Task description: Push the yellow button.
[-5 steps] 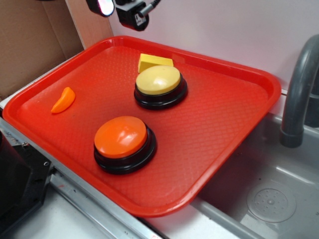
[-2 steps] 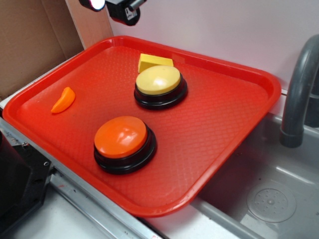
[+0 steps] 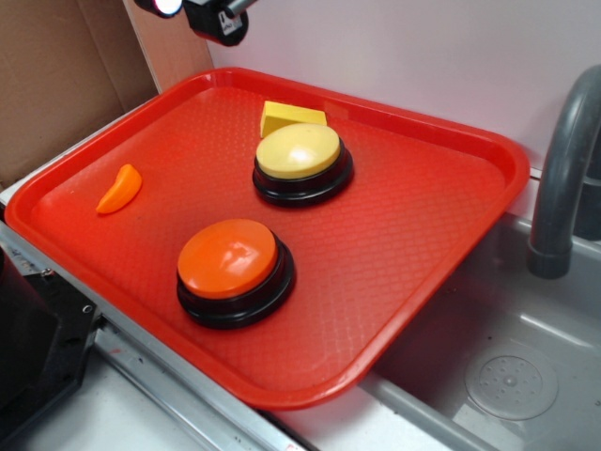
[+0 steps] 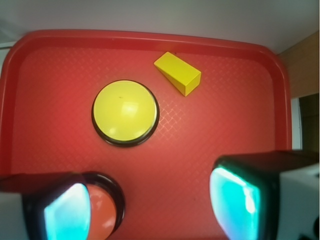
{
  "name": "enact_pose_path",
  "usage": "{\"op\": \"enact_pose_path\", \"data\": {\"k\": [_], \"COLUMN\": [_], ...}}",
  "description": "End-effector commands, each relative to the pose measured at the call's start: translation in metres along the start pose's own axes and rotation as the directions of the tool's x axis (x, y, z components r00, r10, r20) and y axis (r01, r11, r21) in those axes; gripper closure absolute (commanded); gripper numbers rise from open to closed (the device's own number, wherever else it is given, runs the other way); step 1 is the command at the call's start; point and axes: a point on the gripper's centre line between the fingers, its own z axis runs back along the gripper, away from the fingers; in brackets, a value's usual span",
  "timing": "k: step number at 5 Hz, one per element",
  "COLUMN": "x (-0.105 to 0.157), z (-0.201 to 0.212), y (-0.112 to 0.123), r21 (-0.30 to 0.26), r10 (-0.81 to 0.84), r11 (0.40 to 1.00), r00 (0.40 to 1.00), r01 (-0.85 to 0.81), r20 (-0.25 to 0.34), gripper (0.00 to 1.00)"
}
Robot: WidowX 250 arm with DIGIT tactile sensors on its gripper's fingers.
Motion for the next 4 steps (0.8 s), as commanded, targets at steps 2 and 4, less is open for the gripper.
{"op": "enact_pose_path", "data": {"k": [2,4], "x": [-0.007,-0.013], "z": [0.015,0.017], "y": [0.000,0.010], "r21": [0.009,-0.030], "r10": [0.026,0.063], "r11": [1.000,0.998], "r00": [0.999,0.998], "r01": [-0.026,-0.064], "r20": [0.021,-0.020], "gripper": [0.00,0.00]}}
